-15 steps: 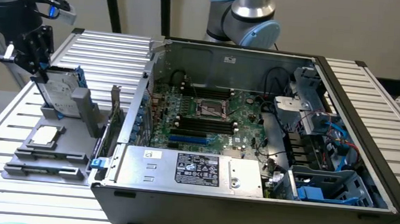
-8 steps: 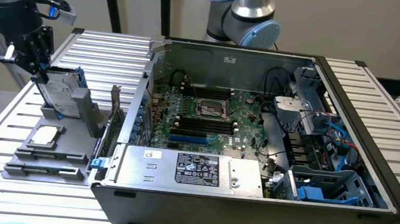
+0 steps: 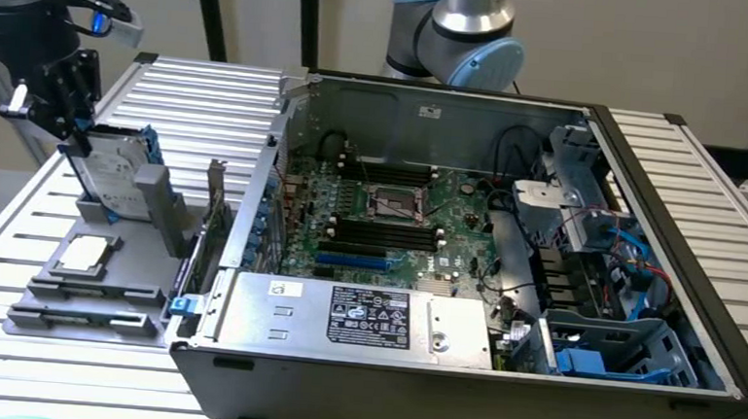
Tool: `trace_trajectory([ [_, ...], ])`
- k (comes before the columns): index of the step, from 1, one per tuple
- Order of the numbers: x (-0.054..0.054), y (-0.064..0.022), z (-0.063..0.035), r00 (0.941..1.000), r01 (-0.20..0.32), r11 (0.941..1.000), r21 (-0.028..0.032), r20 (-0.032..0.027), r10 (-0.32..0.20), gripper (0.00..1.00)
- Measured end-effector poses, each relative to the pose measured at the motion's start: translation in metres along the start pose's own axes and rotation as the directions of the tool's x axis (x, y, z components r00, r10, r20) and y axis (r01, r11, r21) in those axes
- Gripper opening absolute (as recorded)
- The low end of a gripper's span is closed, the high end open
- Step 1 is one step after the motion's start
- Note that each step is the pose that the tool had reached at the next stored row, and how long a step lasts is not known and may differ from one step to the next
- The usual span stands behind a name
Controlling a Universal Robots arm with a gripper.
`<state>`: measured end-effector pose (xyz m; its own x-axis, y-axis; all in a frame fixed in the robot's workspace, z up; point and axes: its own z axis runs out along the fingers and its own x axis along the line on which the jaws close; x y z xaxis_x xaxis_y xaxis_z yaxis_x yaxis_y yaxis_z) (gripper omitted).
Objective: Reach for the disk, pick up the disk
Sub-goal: 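Pick up the disk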
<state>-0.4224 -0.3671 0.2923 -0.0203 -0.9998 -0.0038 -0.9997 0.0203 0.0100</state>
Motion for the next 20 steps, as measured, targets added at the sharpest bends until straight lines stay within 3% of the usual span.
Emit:
trace_trajectory([
  [14, 0.000, 0.0001, -0.0103, 1.0000, 0.000, 1.0000, -0.0001, 0.0000, 0.000, 0.33],
  [20, 0.000, 0.0003, -0.0249, 1.0000, 0.000, 1.0000, 0.0001, 0.0001, 0.000, 0.33],
])
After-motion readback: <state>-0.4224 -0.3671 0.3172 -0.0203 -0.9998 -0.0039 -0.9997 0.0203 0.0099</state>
